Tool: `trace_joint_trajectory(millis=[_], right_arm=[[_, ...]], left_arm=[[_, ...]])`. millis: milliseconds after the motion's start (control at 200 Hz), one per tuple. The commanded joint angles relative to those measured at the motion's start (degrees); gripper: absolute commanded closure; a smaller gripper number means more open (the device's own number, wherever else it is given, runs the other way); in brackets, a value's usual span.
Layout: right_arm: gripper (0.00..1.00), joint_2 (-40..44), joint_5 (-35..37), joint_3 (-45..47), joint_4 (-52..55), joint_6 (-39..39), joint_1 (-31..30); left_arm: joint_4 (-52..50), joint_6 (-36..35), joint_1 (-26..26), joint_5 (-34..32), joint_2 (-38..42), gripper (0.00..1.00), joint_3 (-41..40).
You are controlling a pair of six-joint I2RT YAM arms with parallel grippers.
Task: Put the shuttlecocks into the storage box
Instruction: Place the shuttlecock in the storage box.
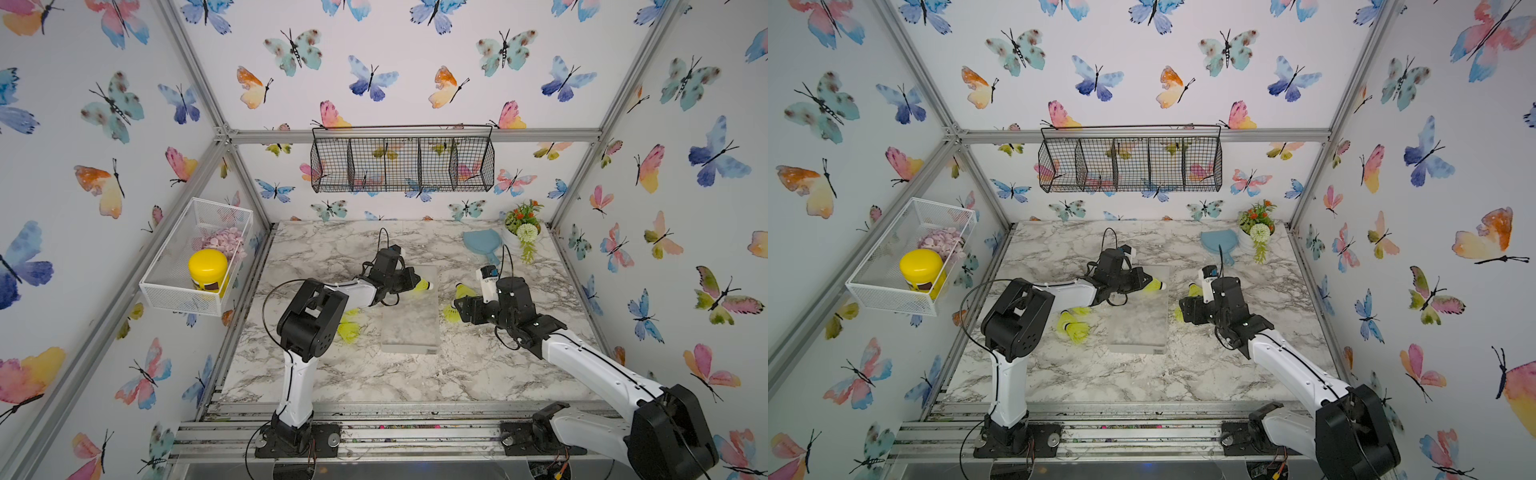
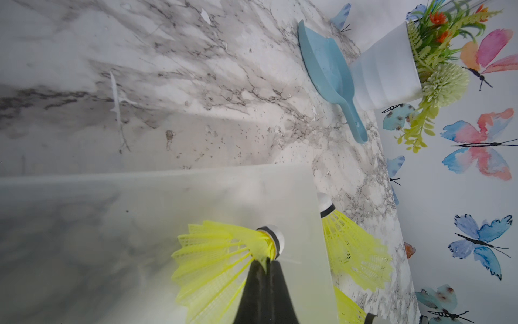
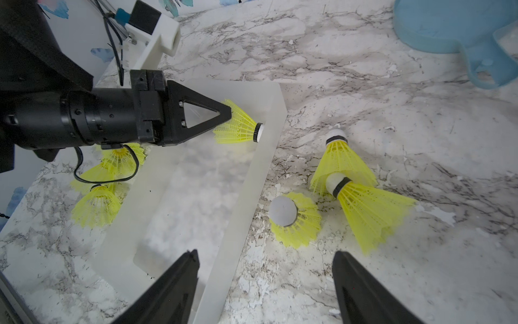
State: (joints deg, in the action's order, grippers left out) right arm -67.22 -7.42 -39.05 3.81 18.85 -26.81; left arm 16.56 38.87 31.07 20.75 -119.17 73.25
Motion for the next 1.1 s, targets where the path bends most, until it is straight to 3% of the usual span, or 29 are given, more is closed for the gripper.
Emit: trace_joint_trajectory(millis=[0,325,731,1096], right_arm=[[0.19,0.79,-0.97,0.46,0.20,-0.83,0.18],[0.19,0.33,-1.96,0.51,0.34,-1.01,0.18],[0.19,-0.01,-2.16,0.29,0.67,-1.19,0.18],[0.19,-0.05,-2.07,0.26,0.76,-1.27,0.18]], left_arm=[[0.59,0.07,-0.13,0.87,-1.45,1.00,1.47],[-1.45,-1.15,-0.38,-0.28,-3.76,0.96,4.52],[-3.25,-1.80,-0.46,-1.66,-3.35,0.54,5.17],[-5.07,-3.44,-0.46,-4.81,0.13,0.44,3.83]])
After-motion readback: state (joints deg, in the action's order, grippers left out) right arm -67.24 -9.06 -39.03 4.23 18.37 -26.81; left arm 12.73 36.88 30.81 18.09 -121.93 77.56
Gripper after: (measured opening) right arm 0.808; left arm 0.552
